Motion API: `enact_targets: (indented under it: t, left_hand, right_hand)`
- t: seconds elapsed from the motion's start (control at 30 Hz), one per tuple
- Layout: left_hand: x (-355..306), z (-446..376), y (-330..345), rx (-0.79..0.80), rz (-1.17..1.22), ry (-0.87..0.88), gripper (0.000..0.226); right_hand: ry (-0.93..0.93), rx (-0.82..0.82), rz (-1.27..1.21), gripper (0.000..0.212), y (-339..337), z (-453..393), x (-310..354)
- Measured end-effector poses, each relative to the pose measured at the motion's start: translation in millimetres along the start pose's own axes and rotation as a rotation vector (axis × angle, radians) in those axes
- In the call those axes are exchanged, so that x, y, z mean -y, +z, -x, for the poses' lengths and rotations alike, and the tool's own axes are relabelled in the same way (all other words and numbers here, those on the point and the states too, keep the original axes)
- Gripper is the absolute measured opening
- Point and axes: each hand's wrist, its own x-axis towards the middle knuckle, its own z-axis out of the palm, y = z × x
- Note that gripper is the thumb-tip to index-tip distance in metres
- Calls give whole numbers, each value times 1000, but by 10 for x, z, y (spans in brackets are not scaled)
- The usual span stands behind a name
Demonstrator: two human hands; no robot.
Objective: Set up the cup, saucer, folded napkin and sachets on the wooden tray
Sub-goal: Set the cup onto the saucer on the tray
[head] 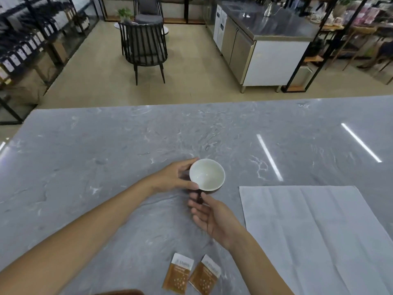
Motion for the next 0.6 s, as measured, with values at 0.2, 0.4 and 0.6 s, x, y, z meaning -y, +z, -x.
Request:
enact_targets:
  t: [0.2,0.4,0.6]
  left_hand:
    - [102,-55,4,5,57,35,85]
    - [99,29,49,28,57,66,85]
    - [44,253,124,0,69,100,82]
  right_hand:
    - [-41,25,19,29,-62,-47,-14]
    - [-39,25,-24,29,-90,32,-60]
    - [-68,33,-7,29,-15,193,-113]
